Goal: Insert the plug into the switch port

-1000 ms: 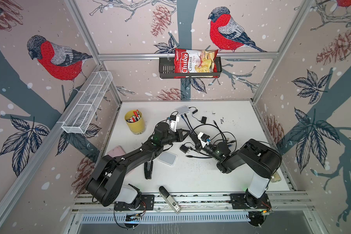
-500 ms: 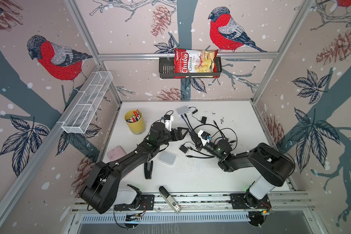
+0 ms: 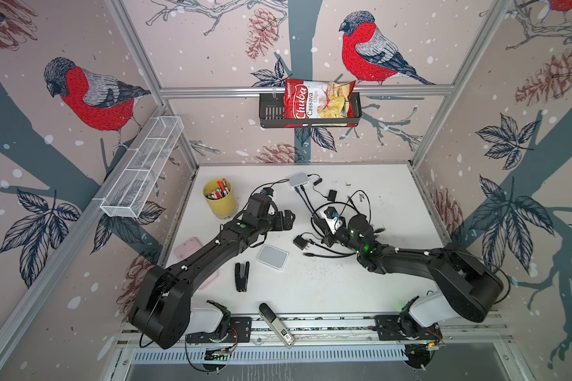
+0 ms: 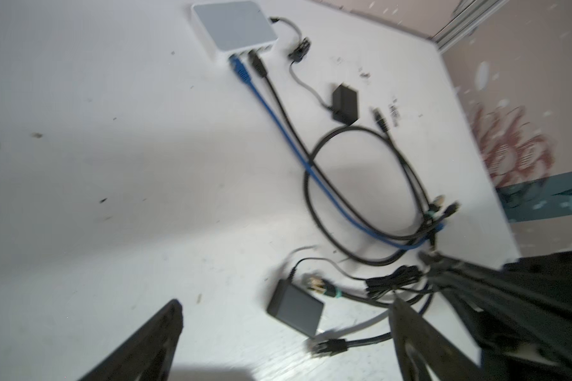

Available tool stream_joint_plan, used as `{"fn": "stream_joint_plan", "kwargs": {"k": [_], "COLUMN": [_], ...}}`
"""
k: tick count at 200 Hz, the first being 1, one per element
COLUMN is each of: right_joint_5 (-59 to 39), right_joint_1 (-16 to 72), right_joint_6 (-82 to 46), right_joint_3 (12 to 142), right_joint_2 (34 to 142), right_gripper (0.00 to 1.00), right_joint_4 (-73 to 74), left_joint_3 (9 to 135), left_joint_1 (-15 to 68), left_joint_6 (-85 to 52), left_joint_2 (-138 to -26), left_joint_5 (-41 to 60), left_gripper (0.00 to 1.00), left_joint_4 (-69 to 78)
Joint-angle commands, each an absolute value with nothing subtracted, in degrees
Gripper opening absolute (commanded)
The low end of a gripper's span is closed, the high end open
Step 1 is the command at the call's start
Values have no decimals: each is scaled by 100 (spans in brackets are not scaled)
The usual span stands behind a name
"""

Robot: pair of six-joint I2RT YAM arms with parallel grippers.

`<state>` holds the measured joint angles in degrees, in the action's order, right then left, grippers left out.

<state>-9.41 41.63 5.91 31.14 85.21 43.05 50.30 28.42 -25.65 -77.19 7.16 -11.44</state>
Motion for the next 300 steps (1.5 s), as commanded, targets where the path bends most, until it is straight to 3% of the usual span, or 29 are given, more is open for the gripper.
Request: {"fn": "stream_joint_plan", "kwargs": {"k": [1,75,128,214,300], "right_joint_5": [-804,-808,-844,-957,-931], "right_joint_1": [4133,4087,4080,4068,4042], "right_joint_6": [353,272,325,251,290], "right_joint_3": [3255,3149,2969,2762,2707], "right_joint_2": [8388,7974,7832,7692,7636], "right_gripper": [2,4,5,5,6], "right_joint_4": [3502,3153,3236,3516,3603], "left_joint_3": [5122,5961,6147,5748,5230], "left_joint_1": [2886,3577,3950,4121,4113], "left_joint_6": [-2137,-1566,-420,2225,3302], "left_joint_2": [-7726,-8134,-8578,-8411,-8789], "left_joint_5": [171,-1230,-1777,-1542,-1123], "left_gripper": [96,96,96,96,96], "left_joint_4": [-2186,-4200,-4718,-4544,-4349]}}
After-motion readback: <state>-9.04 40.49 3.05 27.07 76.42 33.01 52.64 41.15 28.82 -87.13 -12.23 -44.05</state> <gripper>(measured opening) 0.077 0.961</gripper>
